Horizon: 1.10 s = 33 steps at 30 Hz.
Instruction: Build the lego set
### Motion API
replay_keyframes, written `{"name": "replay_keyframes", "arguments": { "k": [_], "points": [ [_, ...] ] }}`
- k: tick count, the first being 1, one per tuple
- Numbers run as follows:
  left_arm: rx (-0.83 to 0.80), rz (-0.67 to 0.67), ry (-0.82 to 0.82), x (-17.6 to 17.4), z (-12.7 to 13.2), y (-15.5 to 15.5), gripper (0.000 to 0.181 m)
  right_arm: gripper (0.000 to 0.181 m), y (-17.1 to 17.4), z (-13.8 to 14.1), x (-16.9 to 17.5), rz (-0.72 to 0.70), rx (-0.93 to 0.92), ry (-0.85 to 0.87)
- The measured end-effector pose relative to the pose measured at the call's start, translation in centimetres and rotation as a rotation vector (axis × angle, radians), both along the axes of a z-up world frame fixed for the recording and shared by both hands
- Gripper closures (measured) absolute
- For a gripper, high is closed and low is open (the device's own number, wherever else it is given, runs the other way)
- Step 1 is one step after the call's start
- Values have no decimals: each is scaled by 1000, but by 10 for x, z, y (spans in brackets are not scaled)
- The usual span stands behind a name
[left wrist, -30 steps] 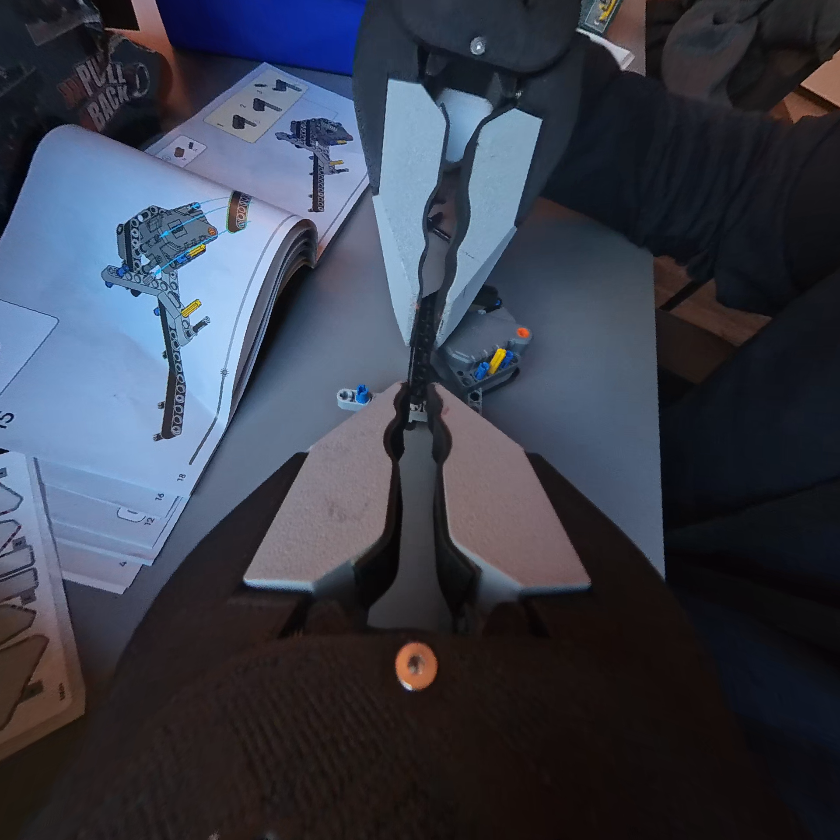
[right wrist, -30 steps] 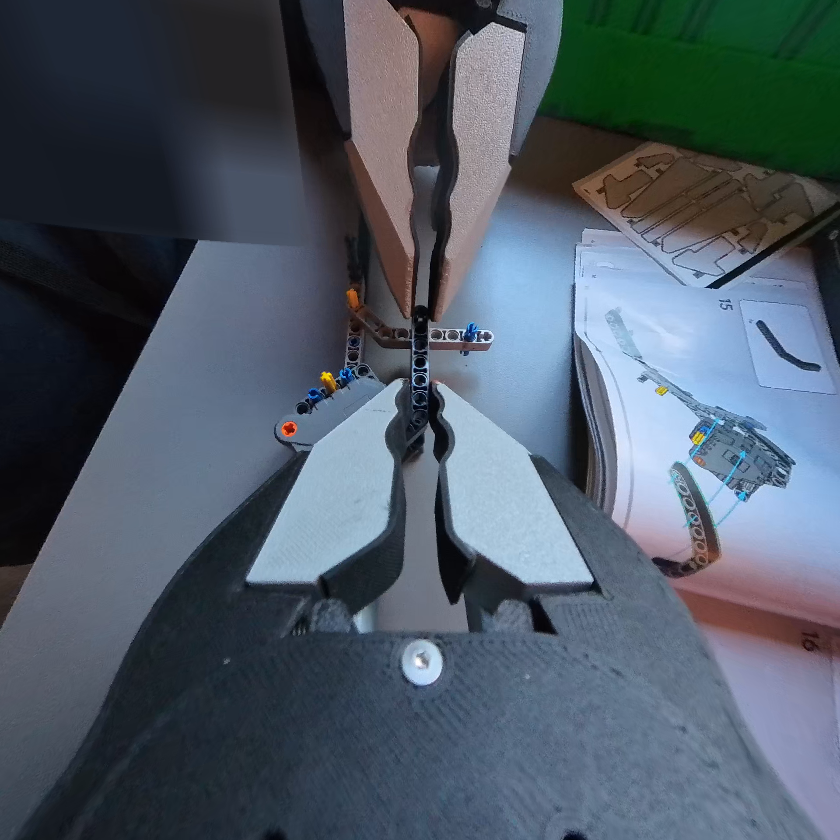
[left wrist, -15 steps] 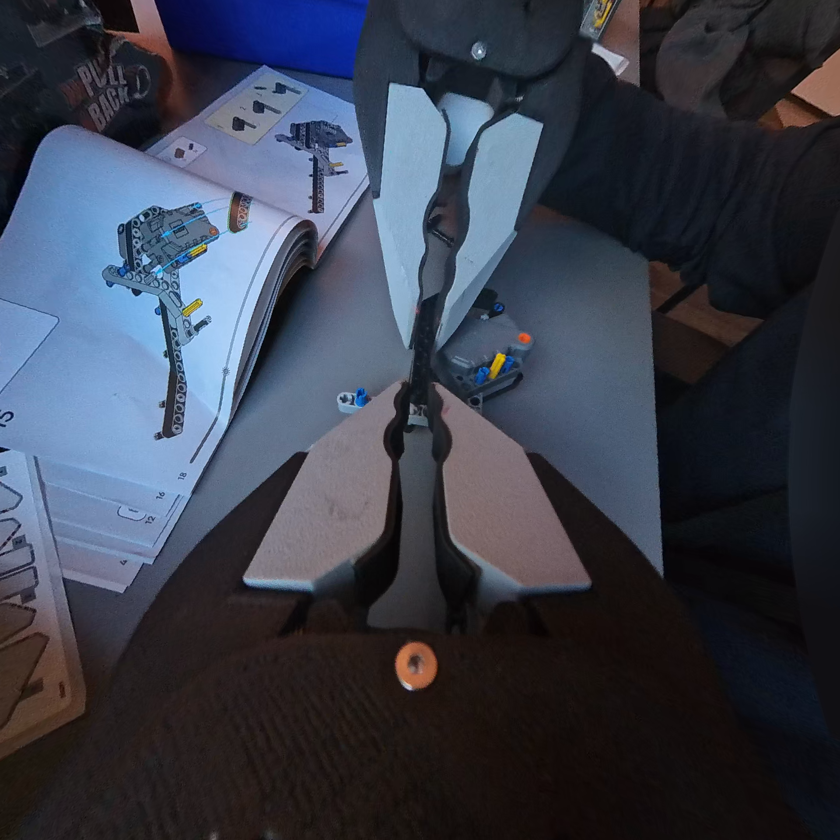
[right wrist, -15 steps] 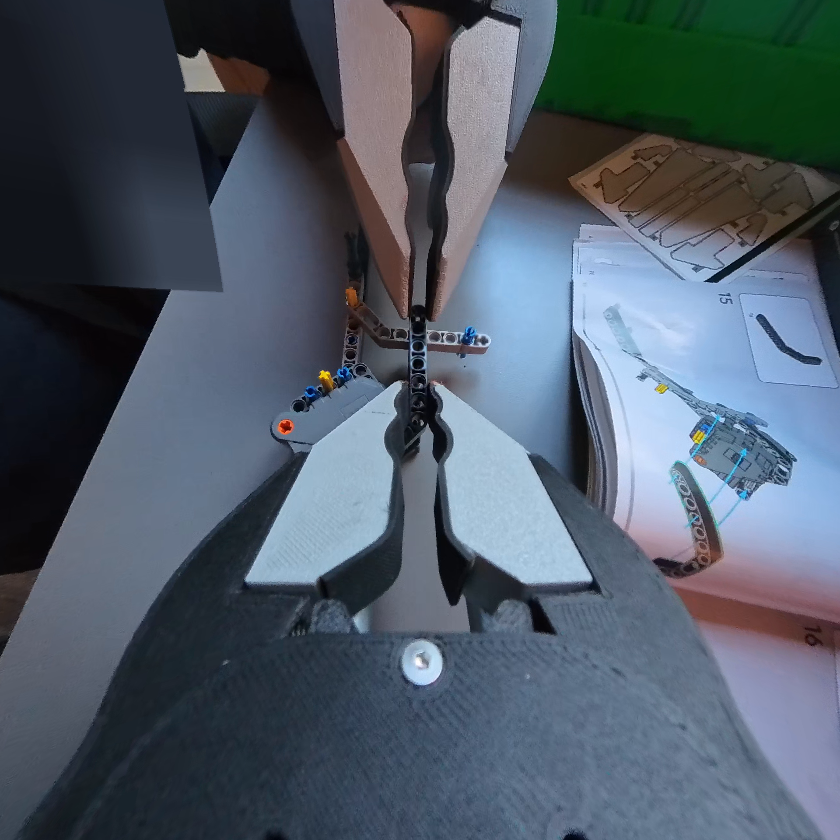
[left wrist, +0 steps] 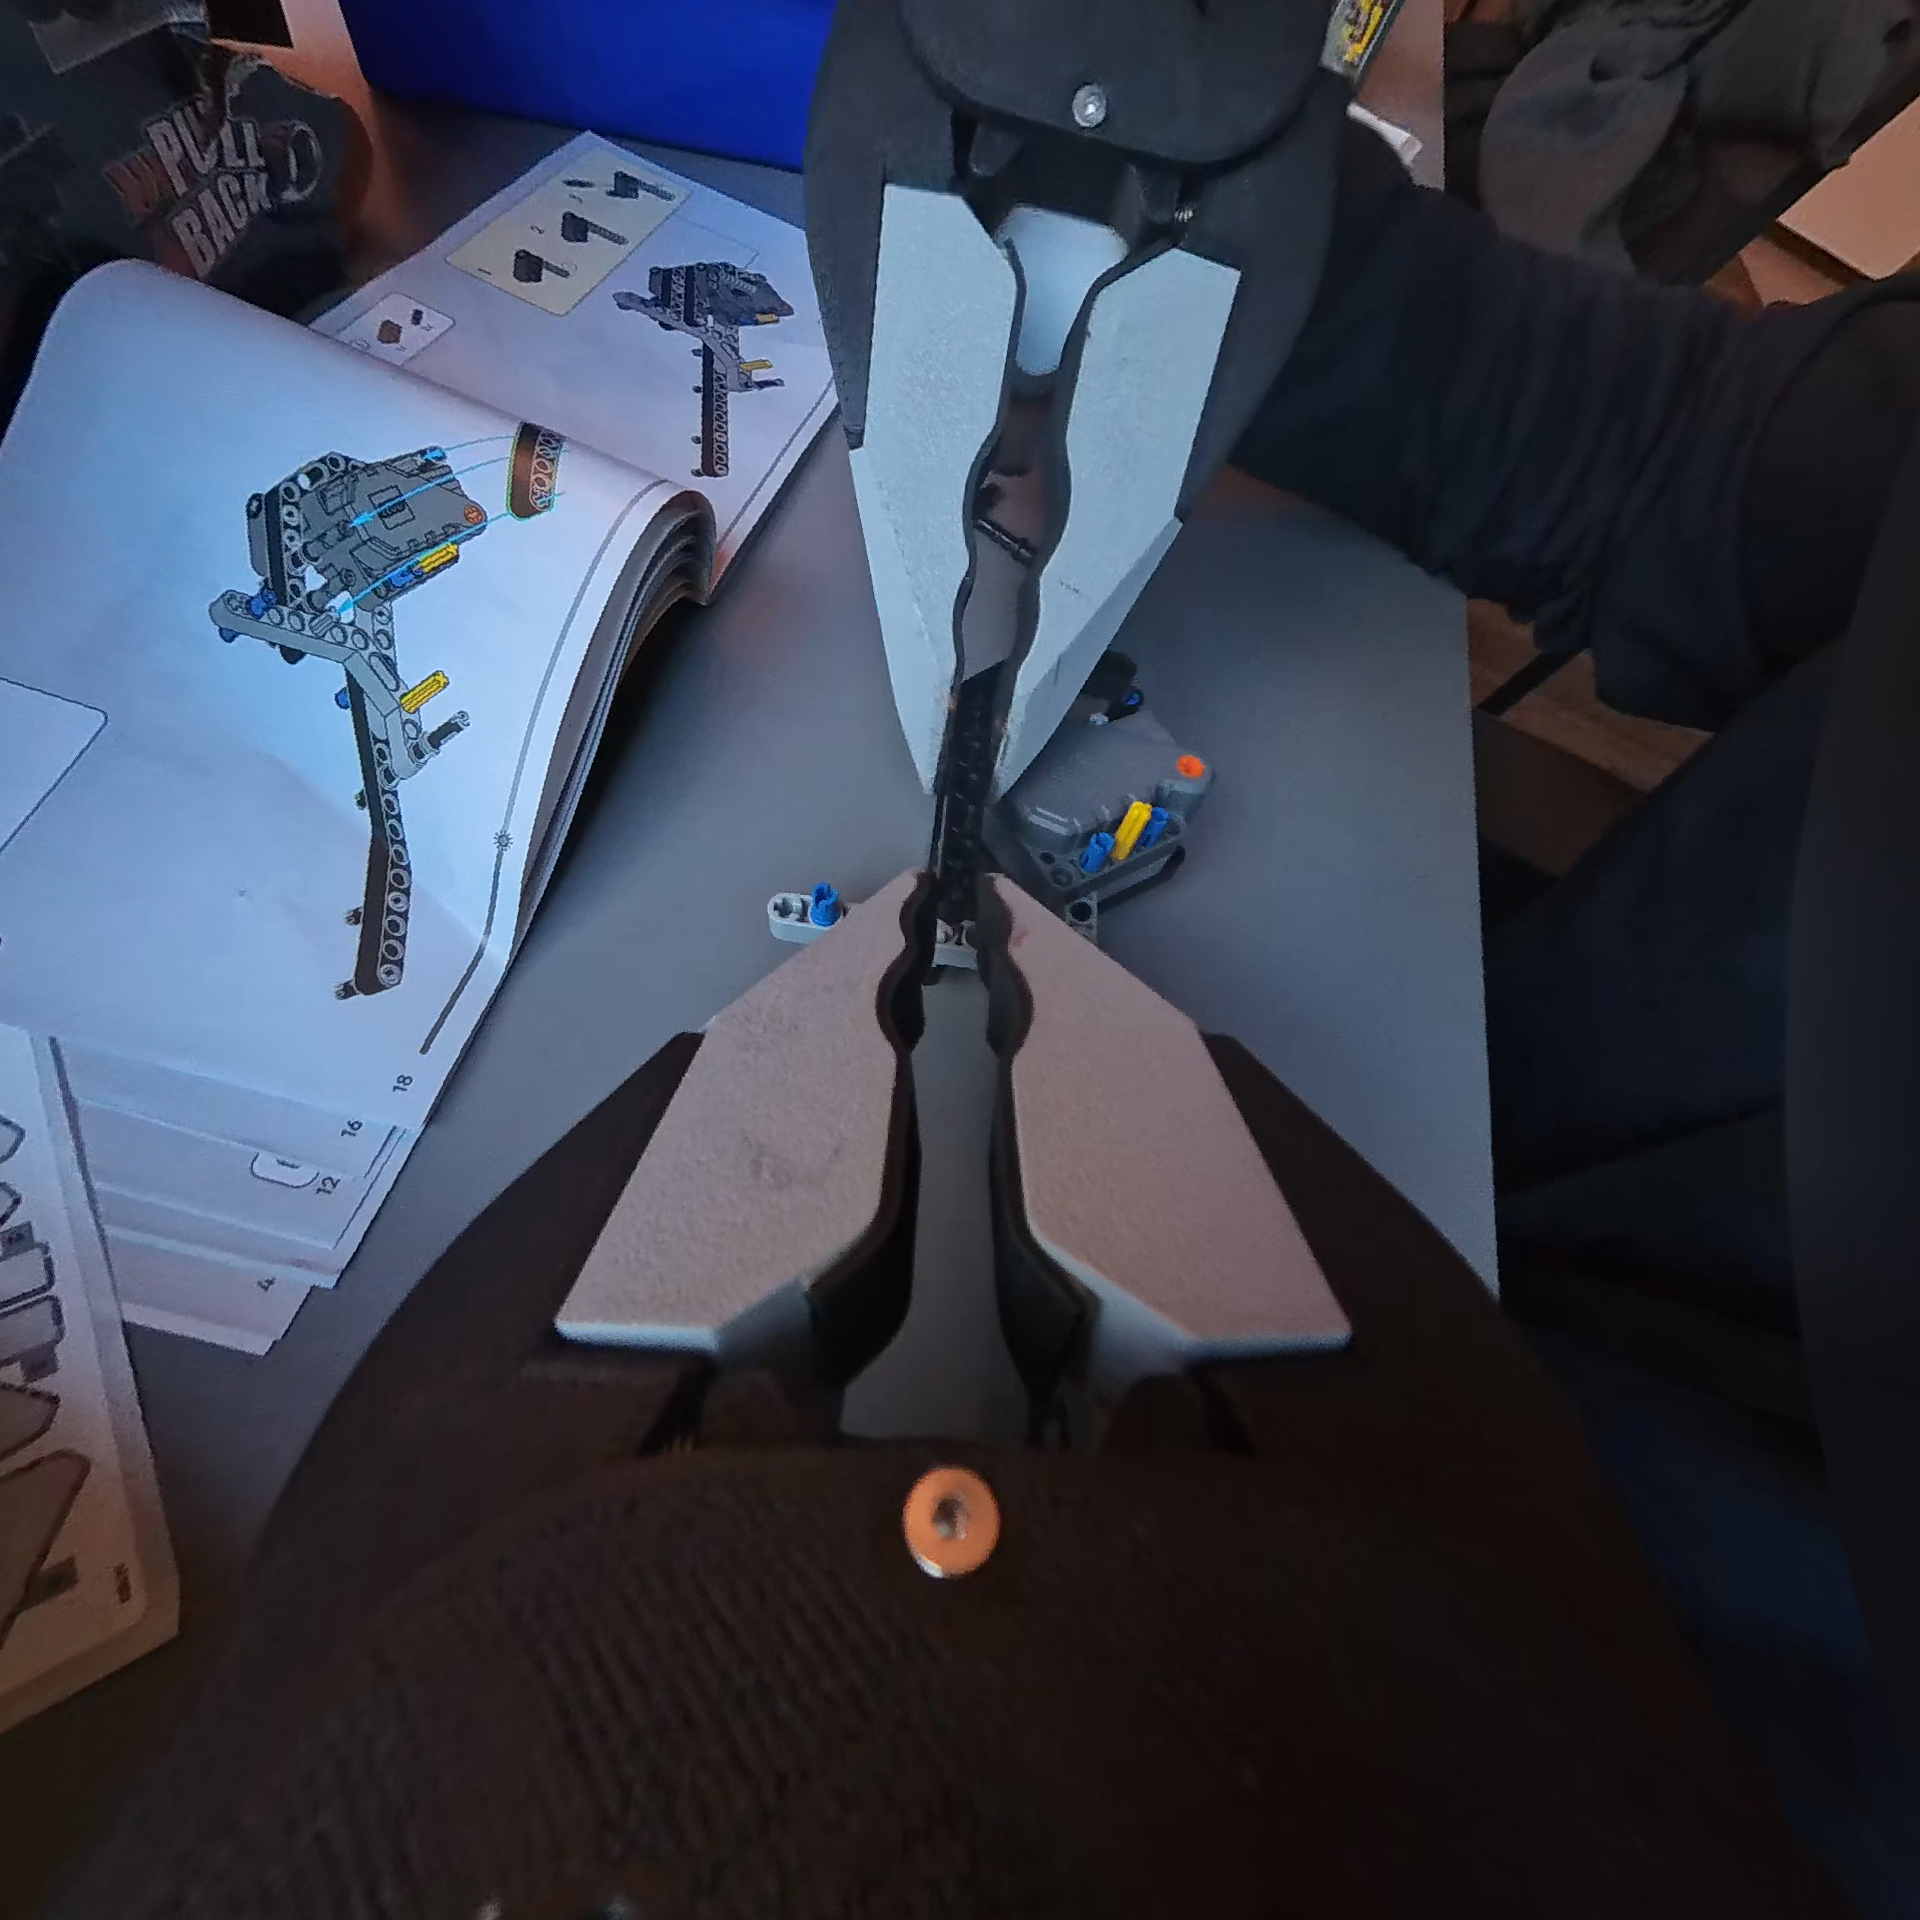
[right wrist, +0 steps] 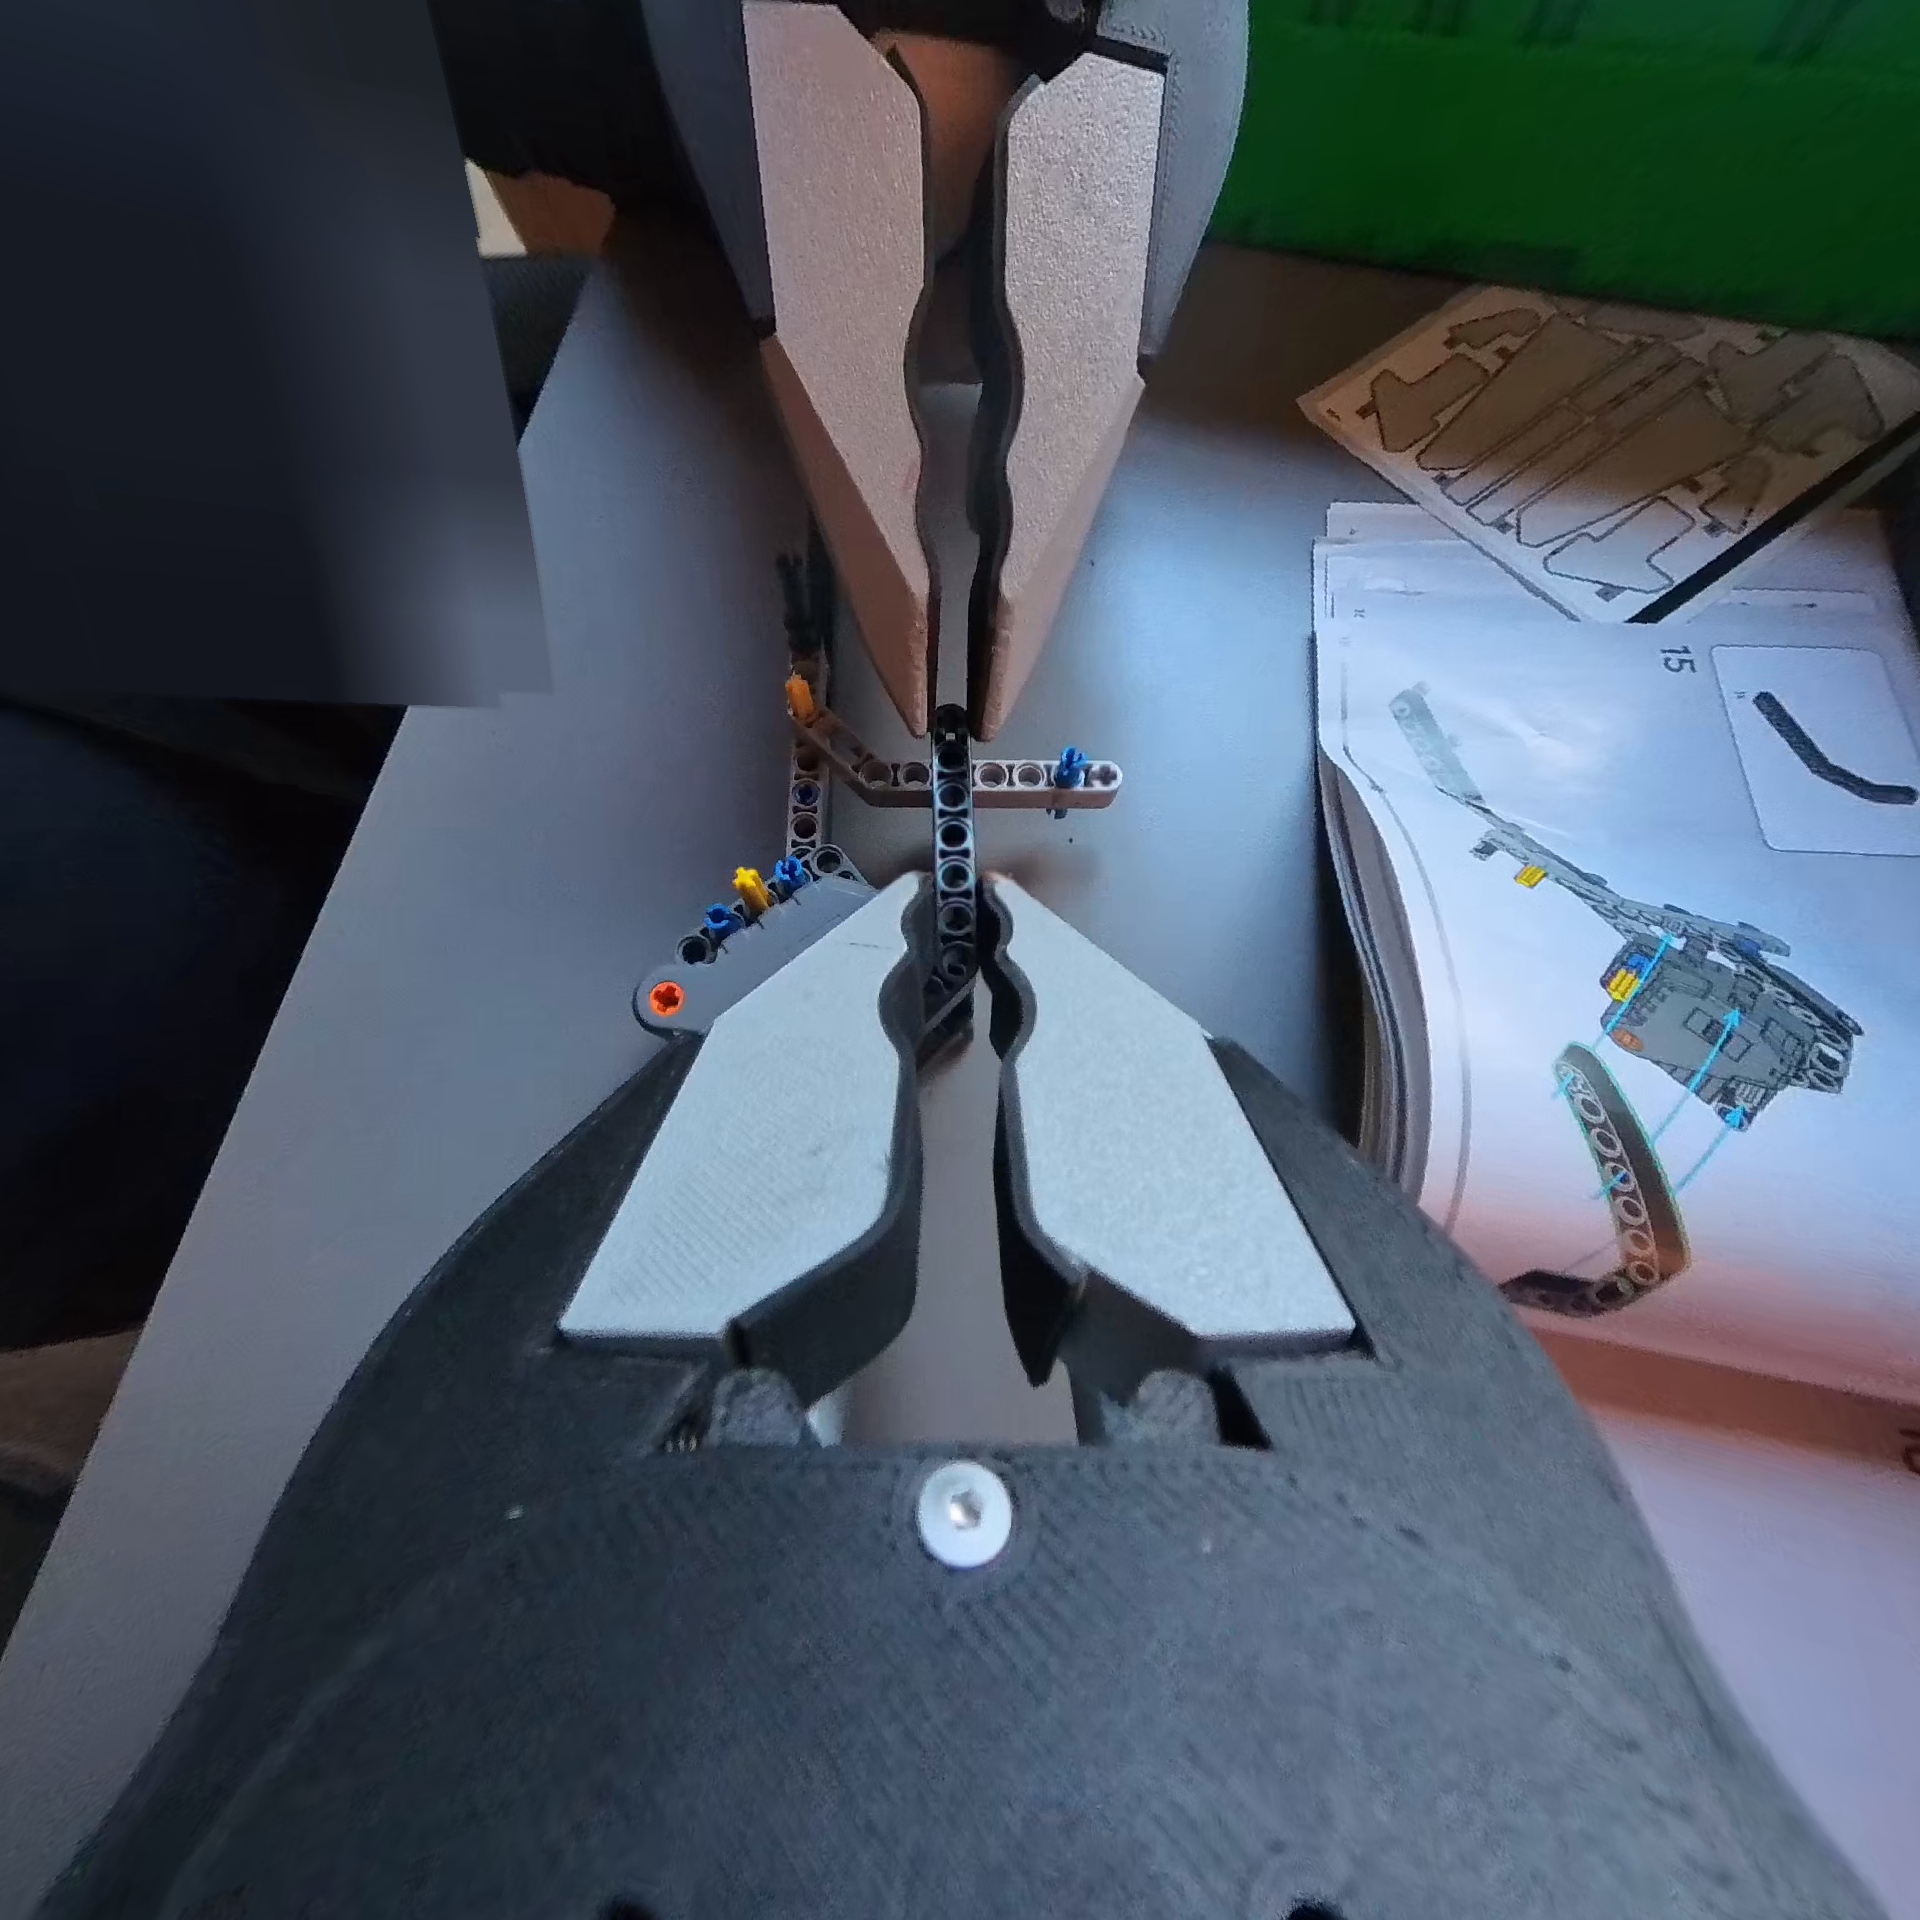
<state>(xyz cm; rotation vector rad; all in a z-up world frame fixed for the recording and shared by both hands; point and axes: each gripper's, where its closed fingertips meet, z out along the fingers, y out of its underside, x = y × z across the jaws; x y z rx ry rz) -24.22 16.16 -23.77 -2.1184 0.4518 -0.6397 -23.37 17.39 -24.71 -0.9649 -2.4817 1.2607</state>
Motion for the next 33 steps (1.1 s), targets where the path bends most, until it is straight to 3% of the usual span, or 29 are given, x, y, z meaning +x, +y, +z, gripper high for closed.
{"name": "replay_keyframes", "arguments": {
  "k": [3,6,33],
  "points": [
    [1,-1,17,1,-1,0,177,169,0,5,-3,-10,-32,24],
    [4,-1,28,1,-1,0,177,177,-4,6,-2,8,-20,44],
    [5,19,23,-1,2,2,177,177,-5,8,-4,-1,-14,49]
  ]
}}
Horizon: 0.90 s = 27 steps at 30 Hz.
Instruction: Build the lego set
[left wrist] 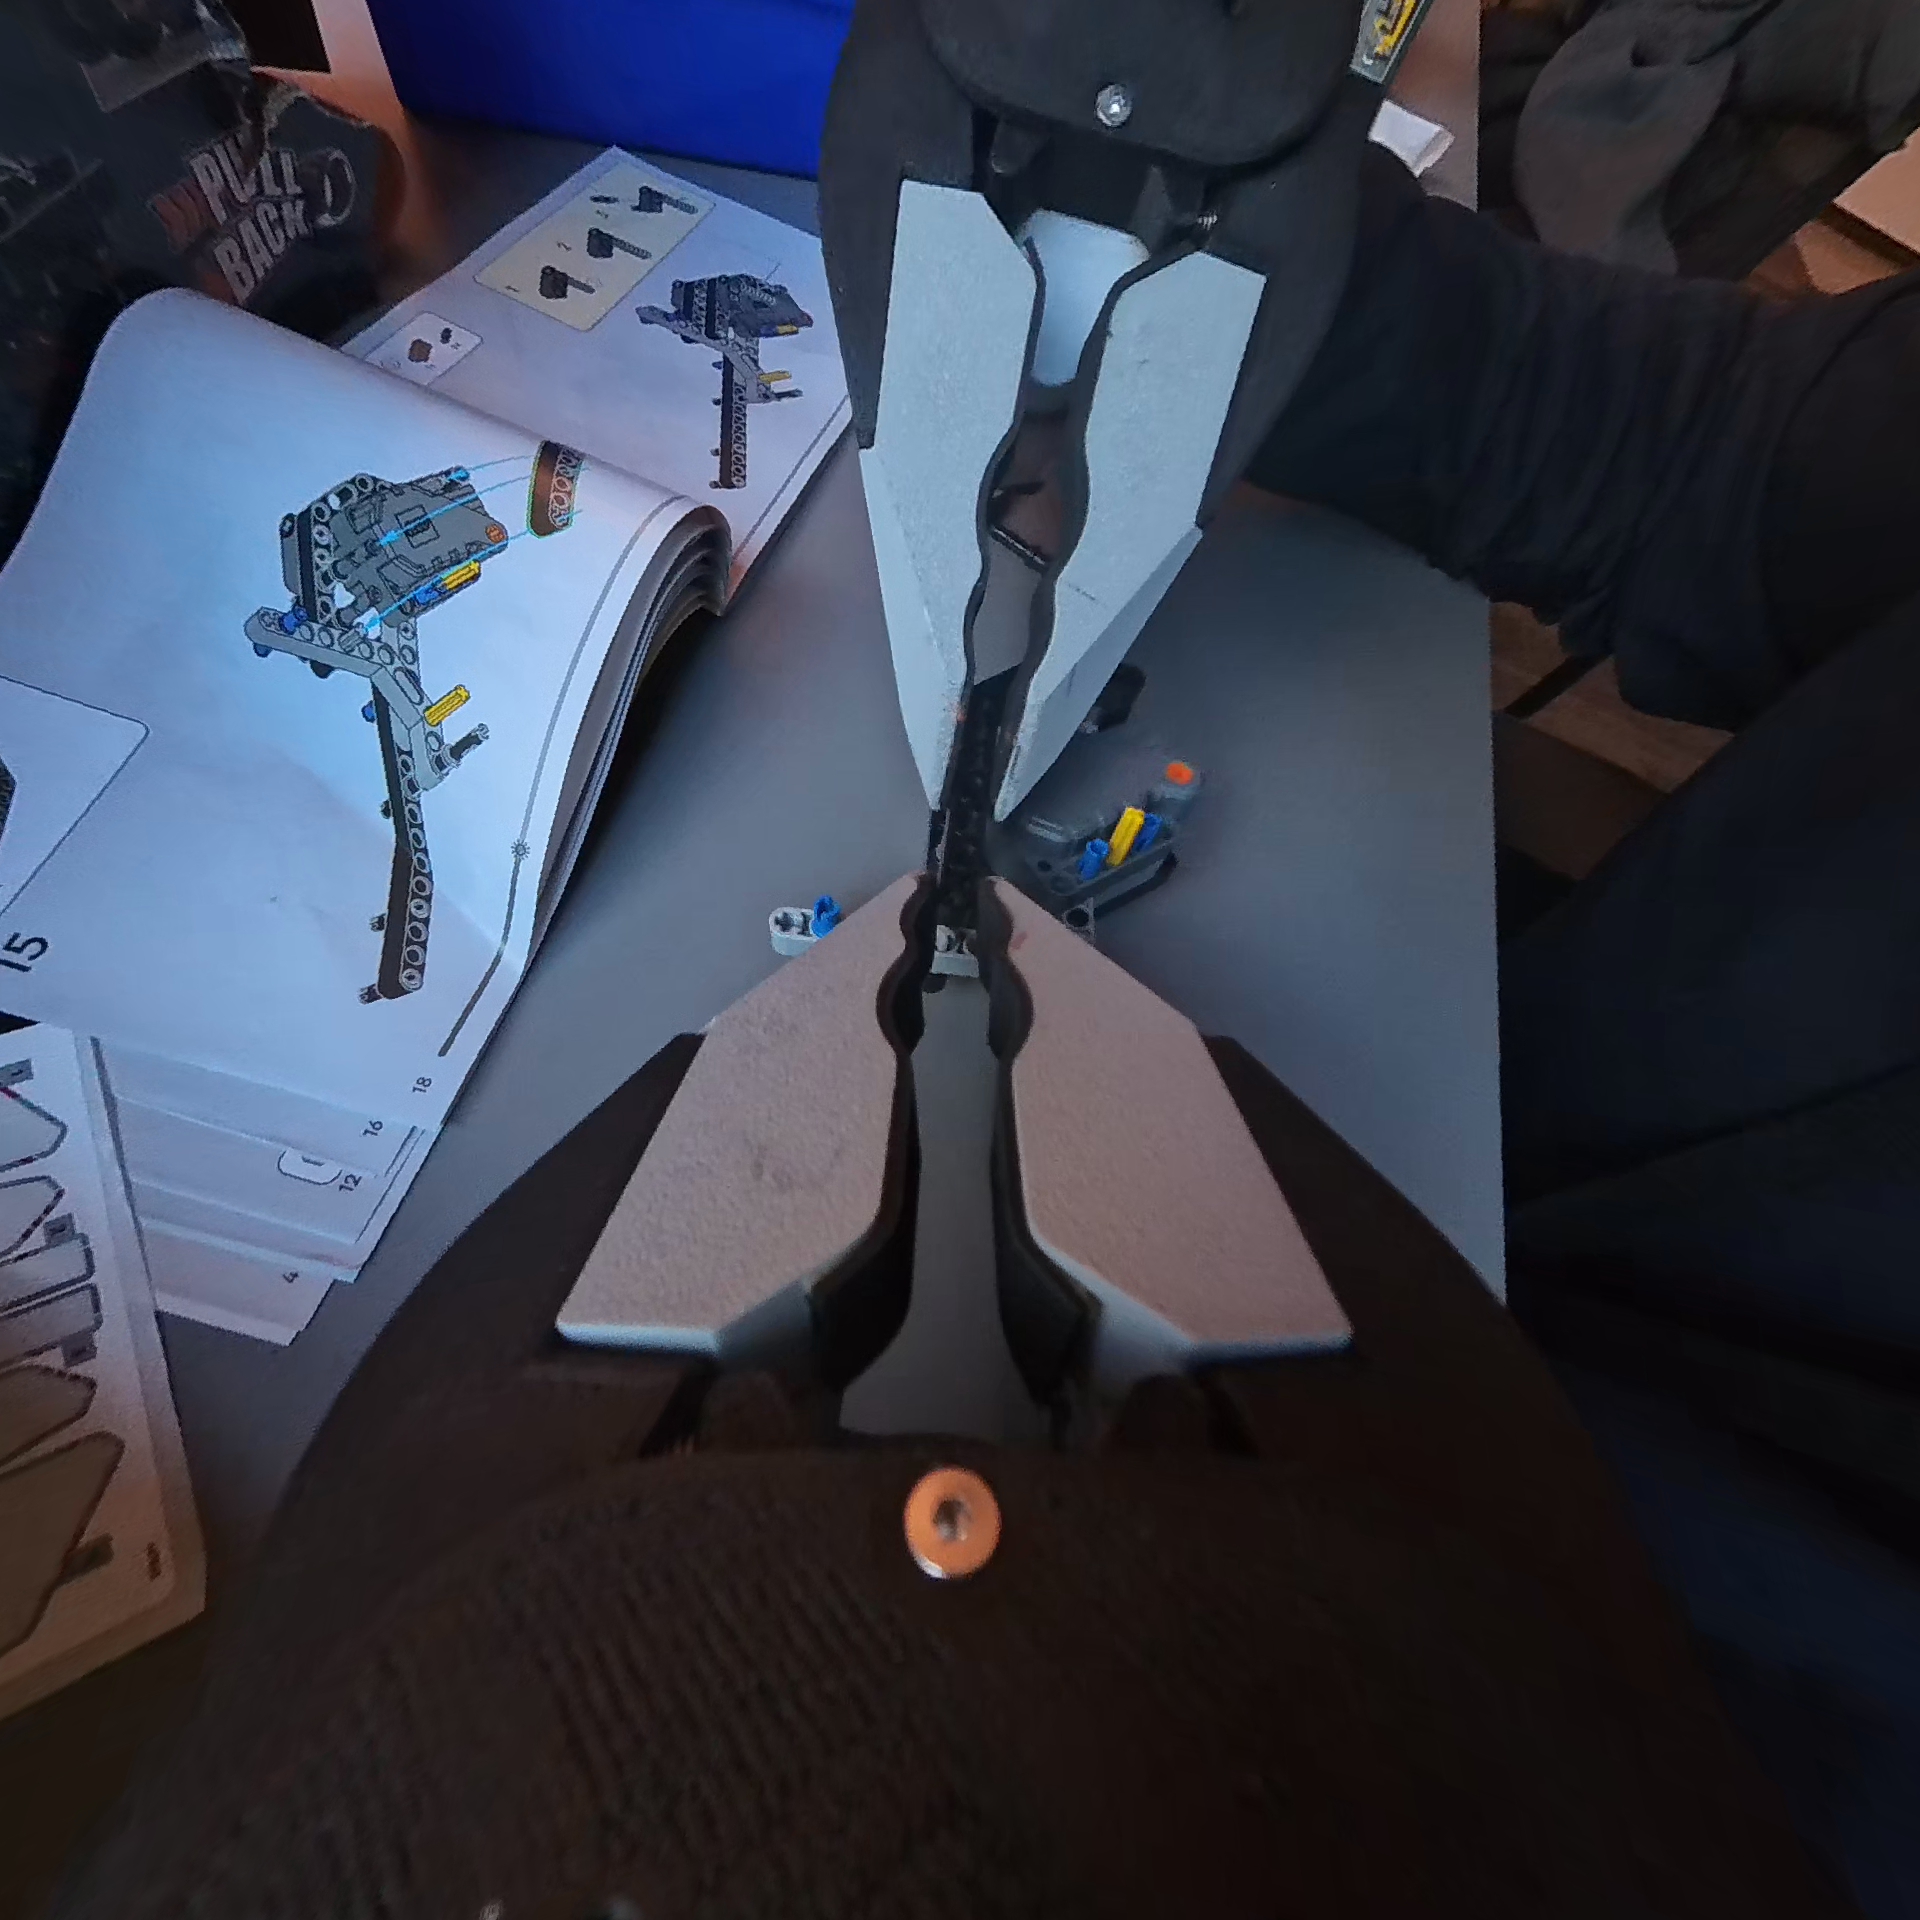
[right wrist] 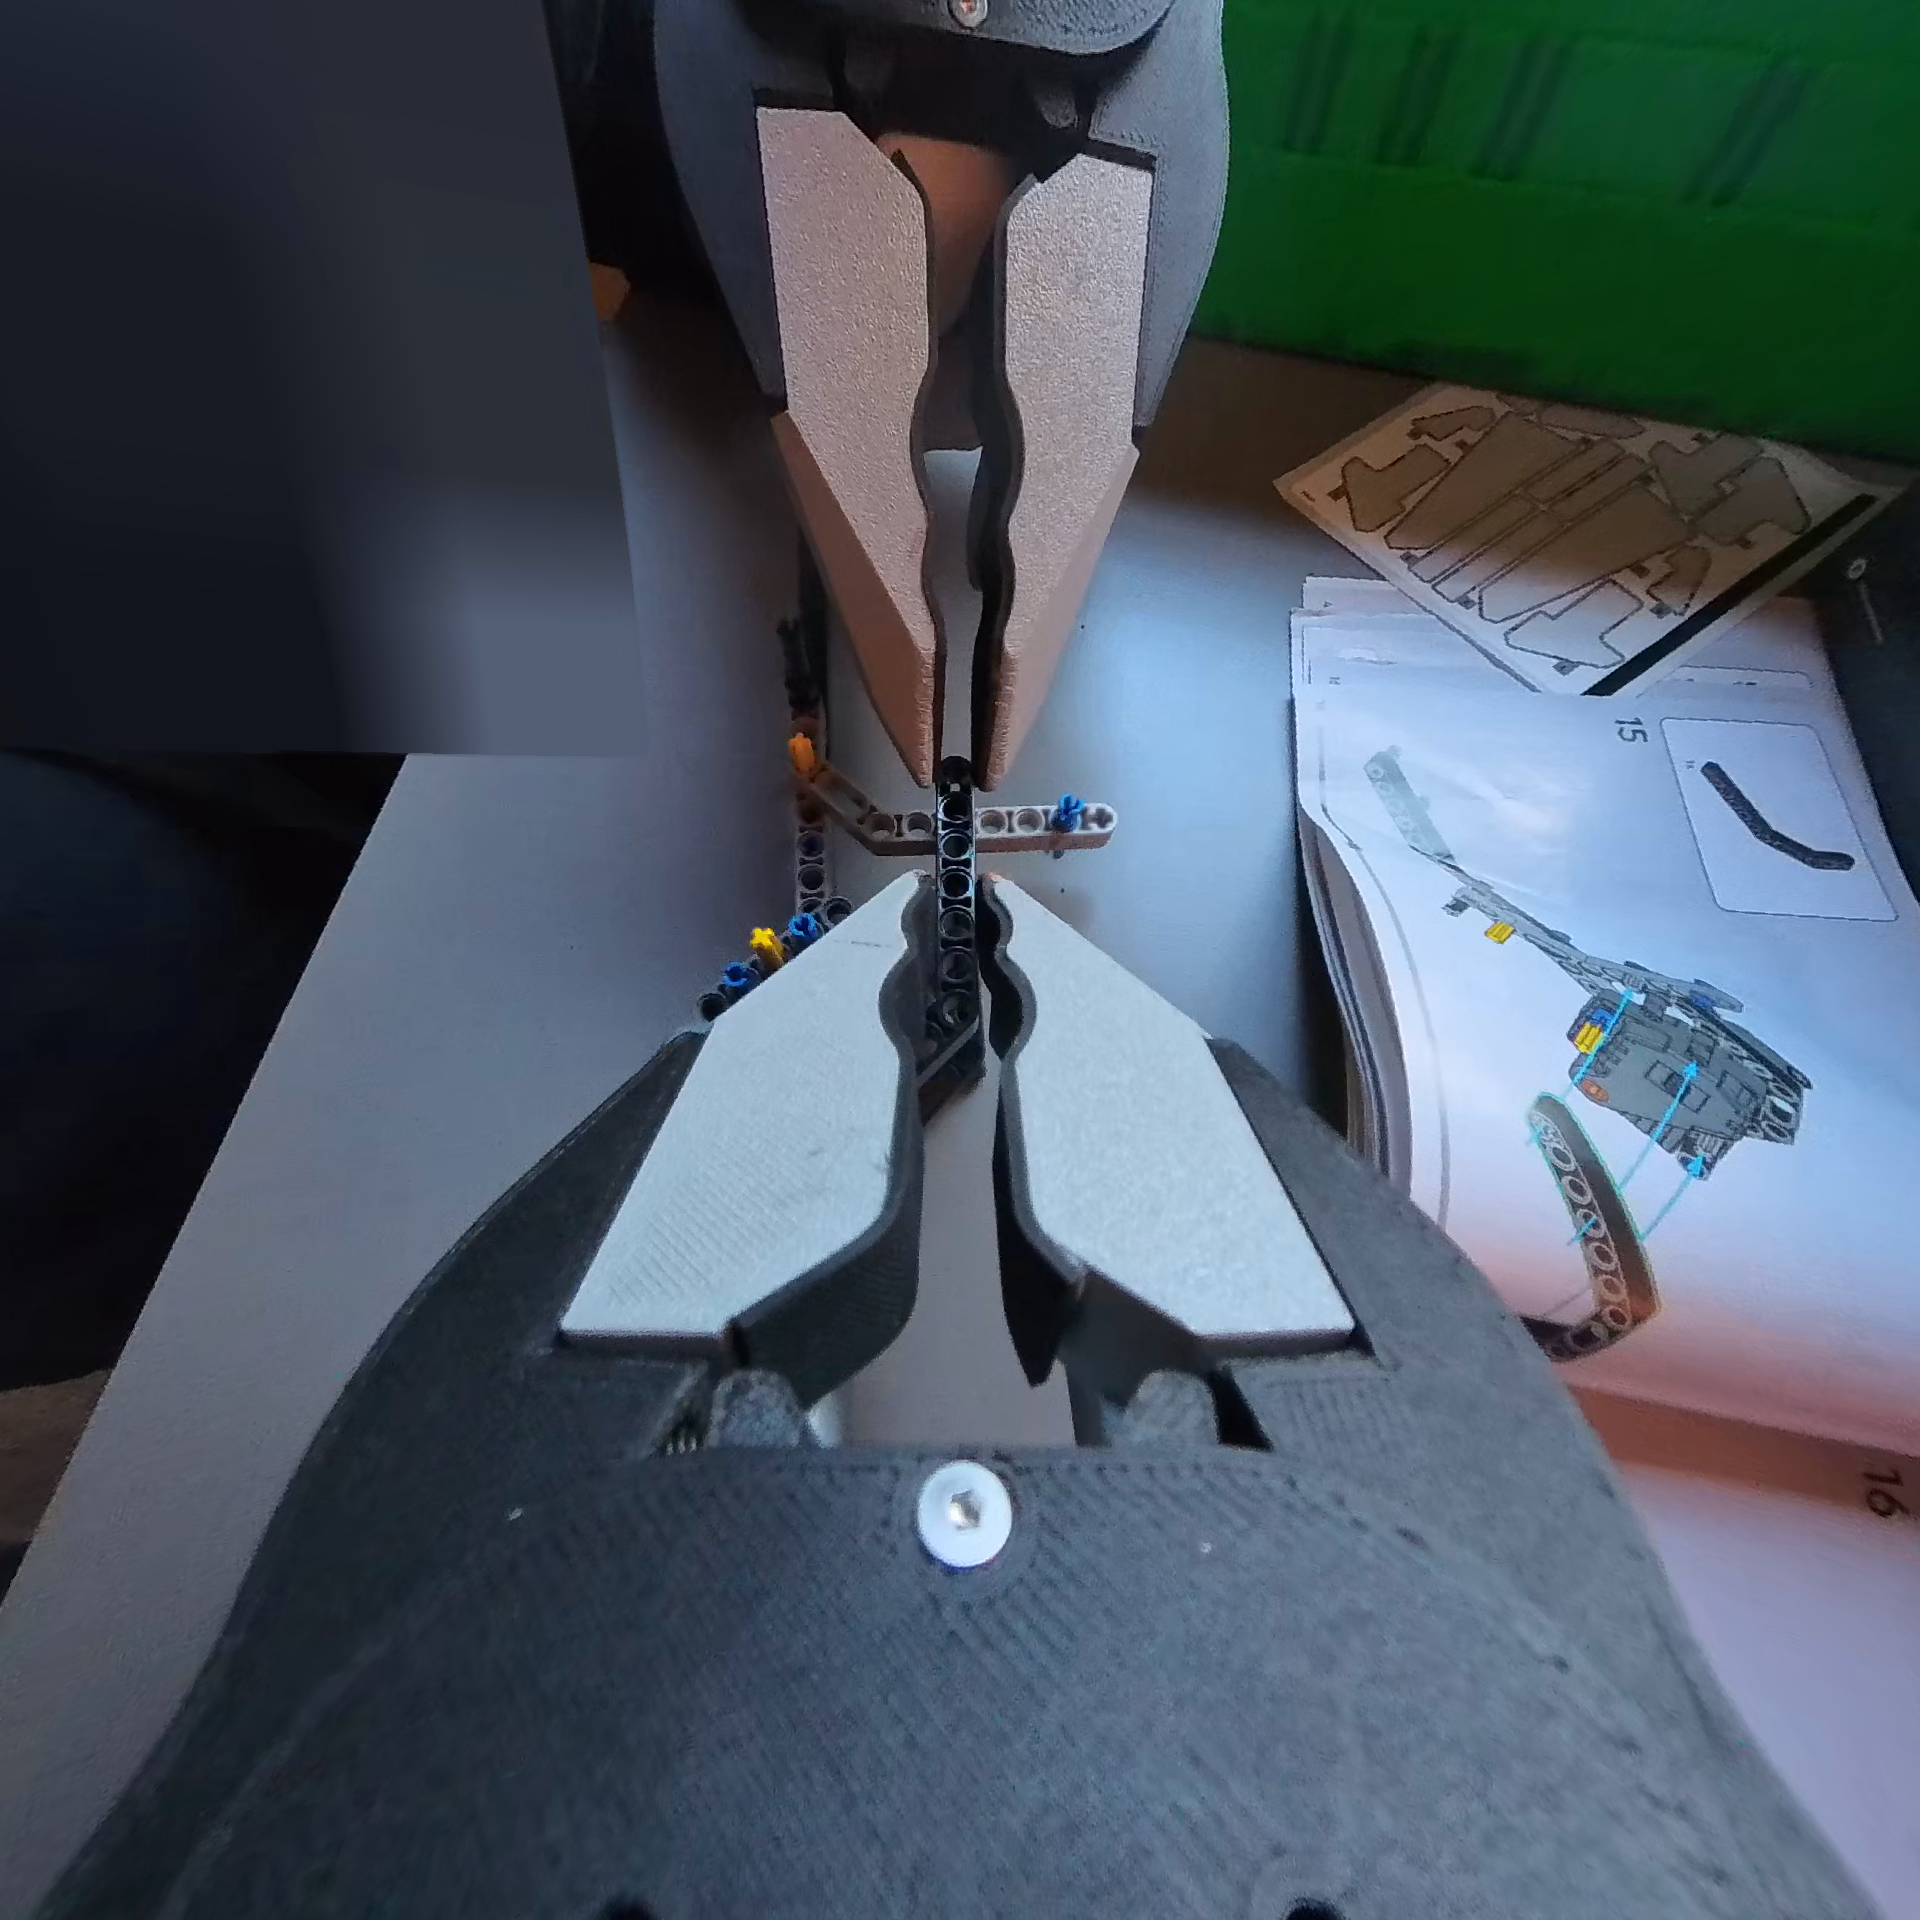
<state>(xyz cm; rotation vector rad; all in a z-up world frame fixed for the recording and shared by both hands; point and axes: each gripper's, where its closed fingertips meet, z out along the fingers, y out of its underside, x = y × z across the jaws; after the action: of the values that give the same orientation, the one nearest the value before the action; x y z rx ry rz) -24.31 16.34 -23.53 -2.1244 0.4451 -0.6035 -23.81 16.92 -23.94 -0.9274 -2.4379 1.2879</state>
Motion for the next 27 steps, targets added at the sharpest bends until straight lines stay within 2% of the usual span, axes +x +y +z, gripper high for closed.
{"name": "replay_keyframes", "arguments": {
  "k": [8,18,27],
  "points": [
    [-12,-3,-5,-1,-2,-1,177,177,-1,-3,-1,11,-14,-4],
    [-69,-14,-67,1,-9,-4,177,177,-3,-9,3,23,59,-54],
    [-47,-17,-46,3,-8,-3,177,177,-2,-10,3,16,-42,-76]
  ]
}}
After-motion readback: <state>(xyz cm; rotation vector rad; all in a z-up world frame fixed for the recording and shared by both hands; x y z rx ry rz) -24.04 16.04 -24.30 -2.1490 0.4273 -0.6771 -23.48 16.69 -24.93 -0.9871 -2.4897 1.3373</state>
